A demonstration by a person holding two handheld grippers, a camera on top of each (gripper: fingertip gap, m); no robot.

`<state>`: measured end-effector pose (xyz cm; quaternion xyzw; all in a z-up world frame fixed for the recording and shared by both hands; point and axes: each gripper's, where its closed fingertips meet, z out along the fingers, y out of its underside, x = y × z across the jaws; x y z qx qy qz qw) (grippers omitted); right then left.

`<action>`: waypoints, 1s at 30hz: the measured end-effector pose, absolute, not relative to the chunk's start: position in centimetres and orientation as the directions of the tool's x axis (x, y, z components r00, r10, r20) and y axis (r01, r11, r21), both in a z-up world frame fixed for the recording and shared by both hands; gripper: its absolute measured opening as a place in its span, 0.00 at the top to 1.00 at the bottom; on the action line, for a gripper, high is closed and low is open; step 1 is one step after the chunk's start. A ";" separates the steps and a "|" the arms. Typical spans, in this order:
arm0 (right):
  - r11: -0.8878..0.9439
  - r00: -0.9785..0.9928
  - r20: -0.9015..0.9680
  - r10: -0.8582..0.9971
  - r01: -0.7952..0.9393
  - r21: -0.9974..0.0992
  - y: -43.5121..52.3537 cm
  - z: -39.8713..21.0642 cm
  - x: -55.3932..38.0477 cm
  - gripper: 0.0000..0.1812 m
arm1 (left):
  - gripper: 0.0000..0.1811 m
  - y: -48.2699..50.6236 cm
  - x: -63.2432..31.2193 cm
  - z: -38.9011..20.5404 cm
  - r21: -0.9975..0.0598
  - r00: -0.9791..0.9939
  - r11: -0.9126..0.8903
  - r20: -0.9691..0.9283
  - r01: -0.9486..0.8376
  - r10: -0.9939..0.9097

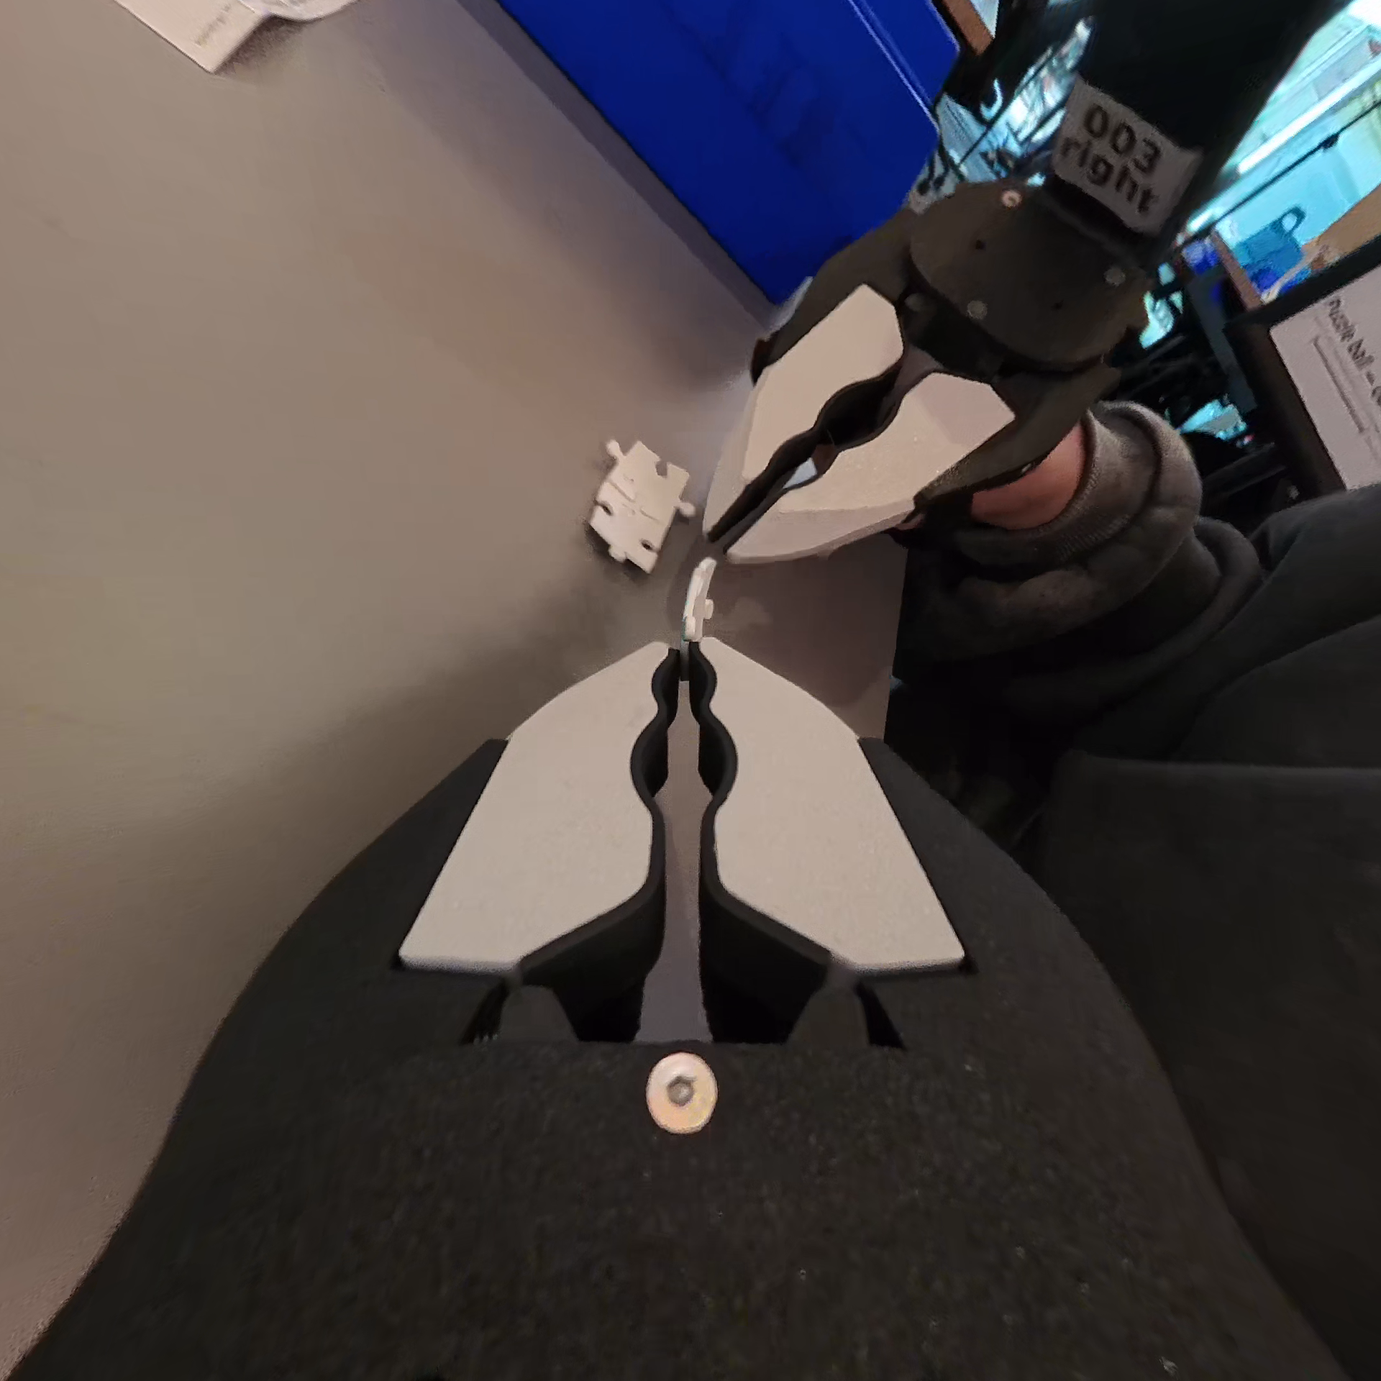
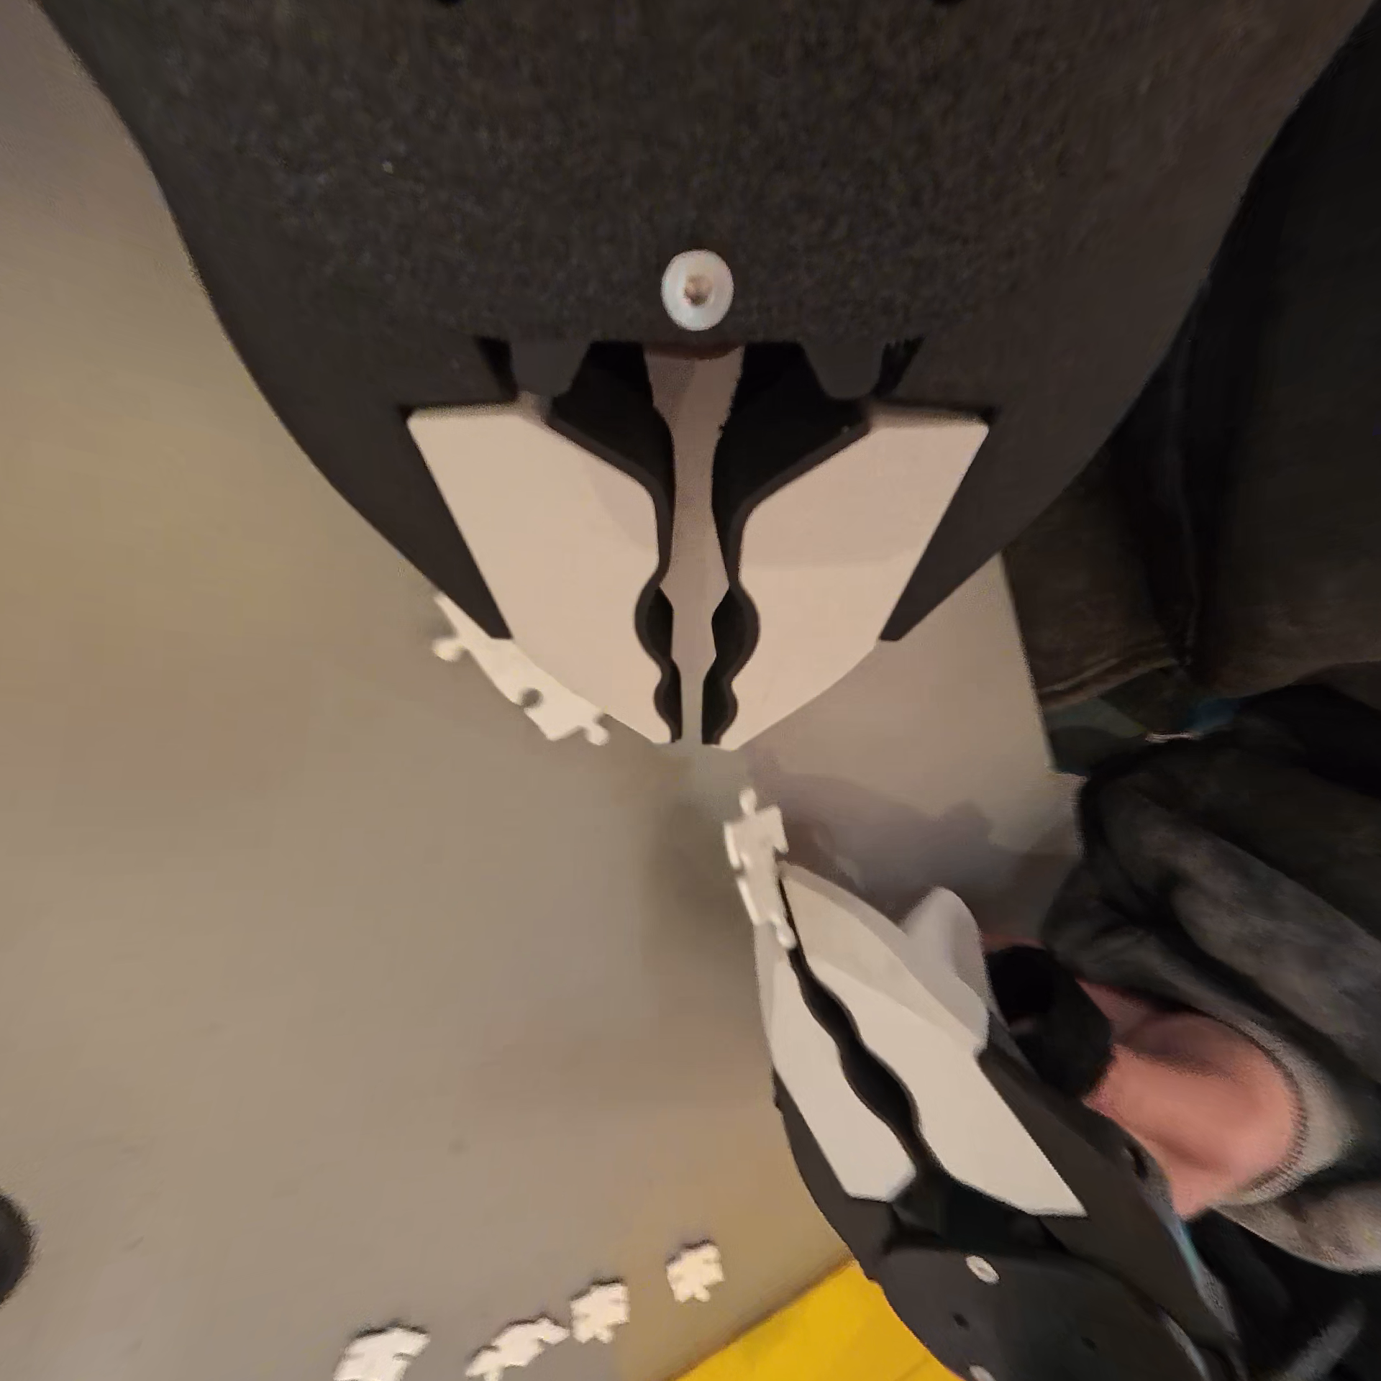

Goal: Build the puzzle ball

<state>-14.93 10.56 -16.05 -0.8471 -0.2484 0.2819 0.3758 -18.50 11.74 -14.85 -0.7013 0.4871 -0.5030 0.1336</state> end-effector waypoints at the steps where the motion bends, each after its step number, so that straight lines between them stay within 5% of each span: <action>1: -0.598 0.748 -0.255 0.613 0.228 -0.769 10.8 -16.3 -14.1 0.97 | 0.99 12.2 -18.2 -14.8 -0.670 0.032 -0.504 0.584 -0.545 -0.811; 11: -0.612 0.788 -0.058 0.613 0.427 -0.666 10.4 -19.1 -12.3 0.99 | 0.99 14.7 -13.5 -15.9 -0.568 0.063 -0.505 0.622 -0.649 -0.780; 30: -0.604 0.810 0.016 0.587 0.451 -0.658 11.6 -19.4 -9.9 0.99 | 0.99 12.5 -14.6 -17.6 -0.381 0.219 -0.655 0.733 -0.652 -0.644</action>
